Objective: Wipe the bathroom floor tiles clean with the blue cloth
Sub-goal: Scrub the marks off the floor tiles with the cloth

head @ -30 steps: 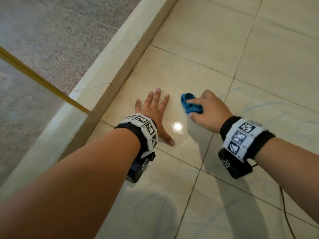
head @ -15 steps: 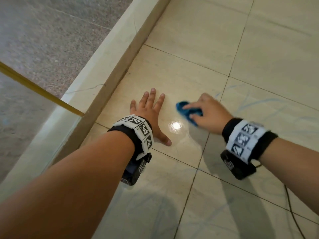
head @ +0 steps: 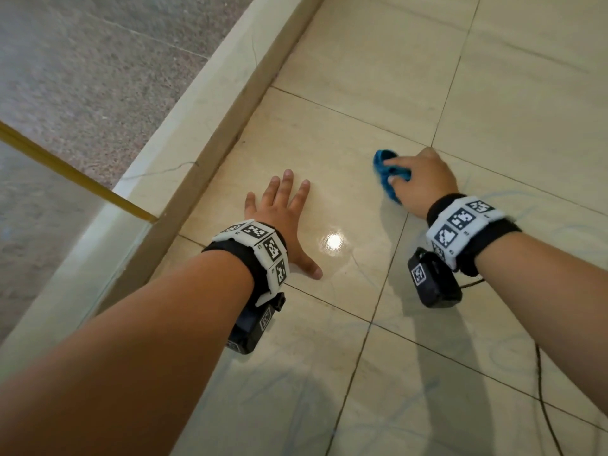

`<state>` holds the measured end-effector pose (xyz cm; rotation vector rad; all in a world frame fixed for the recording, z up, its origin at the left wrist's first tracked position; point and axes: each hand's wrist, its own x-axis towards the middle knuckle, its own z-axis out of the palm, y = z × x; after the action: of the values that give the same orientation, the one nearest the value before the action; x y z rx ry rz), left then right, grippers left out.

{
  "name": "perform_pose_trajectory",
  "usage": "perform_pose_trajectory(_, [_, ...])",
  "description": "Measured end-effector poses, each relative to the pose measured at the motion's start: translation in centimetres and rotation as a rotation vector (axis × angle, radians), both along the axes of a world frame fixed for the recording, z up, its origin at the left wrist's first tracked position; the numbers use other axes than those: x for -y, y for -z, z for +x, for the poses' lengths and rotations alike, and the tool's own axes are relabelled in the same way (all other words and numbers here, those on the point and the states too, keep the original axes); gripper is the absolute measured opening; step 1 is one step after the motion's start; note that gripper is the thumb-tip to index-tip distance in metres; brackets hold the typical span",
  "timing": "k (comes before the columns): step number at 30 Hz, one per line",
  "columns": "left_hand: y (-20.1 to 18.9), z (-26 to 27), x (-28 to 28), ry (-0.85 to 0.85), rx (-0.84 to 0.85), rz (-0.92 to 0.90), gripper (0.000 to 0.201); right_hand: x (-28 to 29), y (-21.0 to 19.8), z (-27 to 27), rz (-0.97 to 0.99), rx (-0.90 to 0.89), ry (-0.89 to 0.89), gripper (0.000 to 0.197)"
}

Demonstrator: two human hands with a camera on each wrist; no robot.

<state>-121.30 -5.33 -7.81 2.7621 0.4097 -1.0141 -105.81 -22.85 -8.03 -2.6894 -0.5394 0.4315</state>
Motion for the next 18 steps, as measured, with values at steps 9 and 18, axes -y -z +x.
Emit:
perform_pose_trajectory(9, [0.1, 0.0, -0.1, 0.0, 0.009, -0.01, 0.153, 0.6, -0.3, 0.2, -0.025, -0.009, -0.113, 0.034])
perform_pose_trajectory(18, [0.0, 0.0, -0.2, -0.002, 0.013, -0.007, 0.152, -0.8, -0.4, -2.3, 0.053, -0.02, -0.026, 0.033])
